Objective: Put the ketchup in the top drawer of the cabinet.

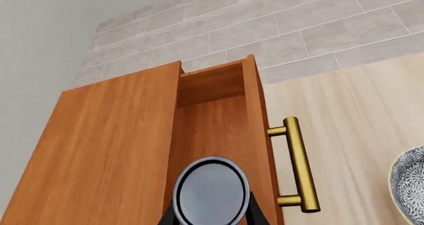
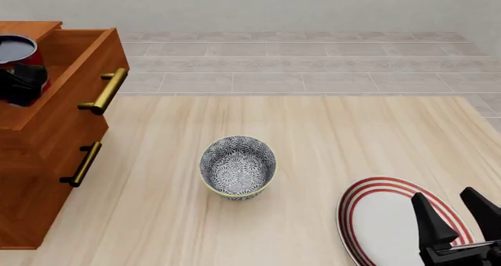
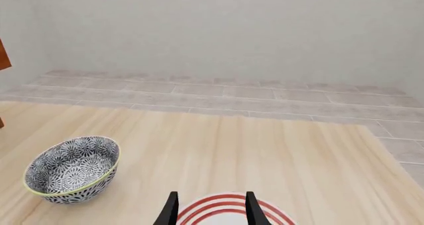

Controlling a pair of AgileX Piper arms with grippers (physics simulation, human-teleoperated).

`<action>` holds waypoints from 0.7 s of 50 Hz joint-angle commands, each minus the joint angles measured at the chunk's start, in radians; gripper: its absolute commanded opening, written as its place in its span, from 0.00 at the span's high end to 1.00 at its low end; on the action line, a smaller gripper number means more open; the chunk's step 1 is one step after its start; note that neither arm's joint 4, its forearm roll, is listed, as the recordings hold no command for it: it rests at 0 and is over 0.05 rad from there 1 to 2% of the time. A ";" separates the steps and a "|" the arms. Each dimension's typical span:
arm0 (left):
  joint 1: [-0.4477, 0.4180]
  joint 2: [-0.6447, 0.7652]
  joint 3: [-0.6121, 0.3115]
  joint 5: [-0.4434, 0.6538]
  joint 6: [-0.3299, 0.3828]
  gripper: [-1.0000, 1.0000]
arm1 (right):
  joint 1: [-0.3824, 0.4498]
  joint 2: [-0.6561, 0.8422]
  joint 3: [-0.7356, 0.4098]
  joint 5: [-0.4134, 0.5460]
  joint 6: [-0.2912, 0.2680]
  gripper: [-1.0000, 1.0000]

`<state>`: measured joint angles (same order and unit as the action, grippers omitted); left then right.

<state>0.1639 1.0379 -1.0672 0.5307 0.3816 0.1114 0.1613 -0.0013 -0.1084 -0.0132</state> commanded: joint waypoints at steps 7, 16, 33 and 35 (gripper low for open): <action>0.008 0.010 0.006 -0.011 0.015 1.00 | 0.003 0.018 0.001 -0.013 0.000 0.00; 0.012 0.014 0.010 -0.014 0.016 1.00 | 0.003 0.018 0.001 -0.012 0.000 0.00; 0.004 0.001 0.022 -0.010 0.028 0.00 | 0.005 0.025 0.001 -0.016 -0.003 0.00; 0.001 -0.002 0.018 -0.004 0.028 0.00 | 0.005 0.027 0.001 -0.018 -0.003 0.00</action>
<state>0.1701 1.0439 -1.0504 0.5204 0.4008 0.1164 0.1840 -0.0002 -0.1236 -0.0155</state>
